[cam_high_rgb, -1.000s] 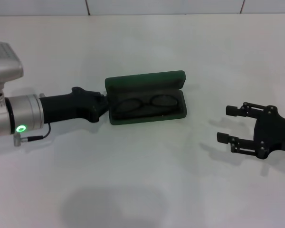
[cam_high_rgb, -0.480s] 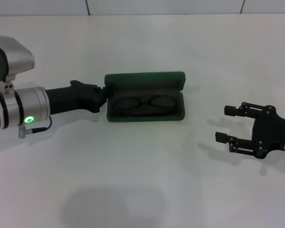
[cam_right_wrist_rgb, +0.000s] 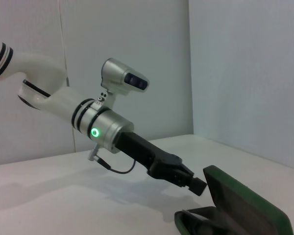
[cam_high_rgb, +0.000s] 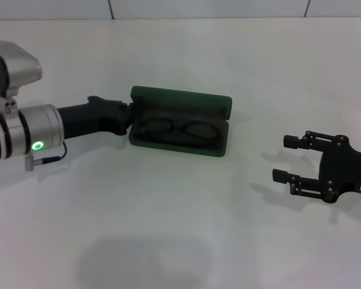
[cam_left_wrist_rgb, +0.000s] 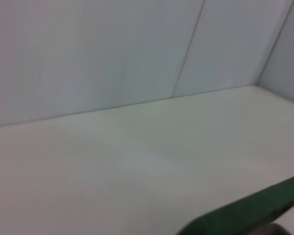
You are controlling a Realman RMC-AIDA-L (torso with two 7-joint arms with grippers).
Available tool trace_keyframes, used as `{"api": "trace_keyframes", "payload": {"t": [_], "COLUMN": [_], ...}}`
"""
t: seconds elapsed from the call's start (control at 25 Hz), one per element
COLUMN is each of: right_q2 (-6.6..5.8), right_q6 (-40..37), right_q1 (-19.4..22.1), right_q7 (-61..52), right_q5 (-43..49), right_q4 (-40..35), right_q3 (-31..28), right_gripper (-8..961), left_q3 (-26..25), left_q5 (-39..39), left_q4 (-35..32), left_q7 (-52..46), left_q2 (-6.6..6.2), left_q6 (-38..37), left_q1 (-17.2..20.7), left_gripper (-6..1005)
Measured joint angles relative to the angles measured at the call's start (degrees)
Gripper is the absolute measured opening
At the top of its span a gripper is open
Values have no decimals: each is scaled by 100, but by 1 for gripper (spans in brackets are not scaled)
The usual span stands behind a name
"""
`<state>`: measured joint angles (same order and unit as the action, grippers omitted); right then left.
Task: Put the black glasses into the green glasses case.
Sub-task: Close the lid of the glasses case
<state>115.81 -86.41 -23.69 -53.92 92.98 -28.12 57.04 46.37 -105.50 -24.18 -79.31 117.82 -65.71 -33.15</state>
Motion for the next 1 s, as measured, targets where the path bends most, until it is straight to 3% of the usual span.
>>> {"api": "trace_keyframes", "payload": {"t": [0.24, 0.48, 0.64, 0.8, 1.0], "right_q2": [-5, -5, 2, 3, 2], "right_q6": [7, 42, 51, 54, 56], "right_q1": [25, 30, 26, 10, 8], "right_q7": [3, 5, 10, 13, 13], "right_q5": [-6, -12, -16, -21, -34], "right_q4": [0, 2, 7, 9, 9], "right_q3": [-16, -43, -44, -44, -50], "right_gripper": [691, 692, 691, 691, 692], "left_q3": [12, 229, 753, 1489, 2722], "left_q5": [-20, 129, 430, 448, 408], "left_q4": [-543, -2140, -2247, -2447, -2608], "left_q7": [-1123, -2160, -2751, -3488, -4301], "left_q2": [-110, 241, 228, 233, 226], "left_q6": [-1096, -1357, -724, 392, 1920], "left_q1": [279, 741, 566, 376, 319], "left_gripper": [104, 106, 107, 108, 109]}}
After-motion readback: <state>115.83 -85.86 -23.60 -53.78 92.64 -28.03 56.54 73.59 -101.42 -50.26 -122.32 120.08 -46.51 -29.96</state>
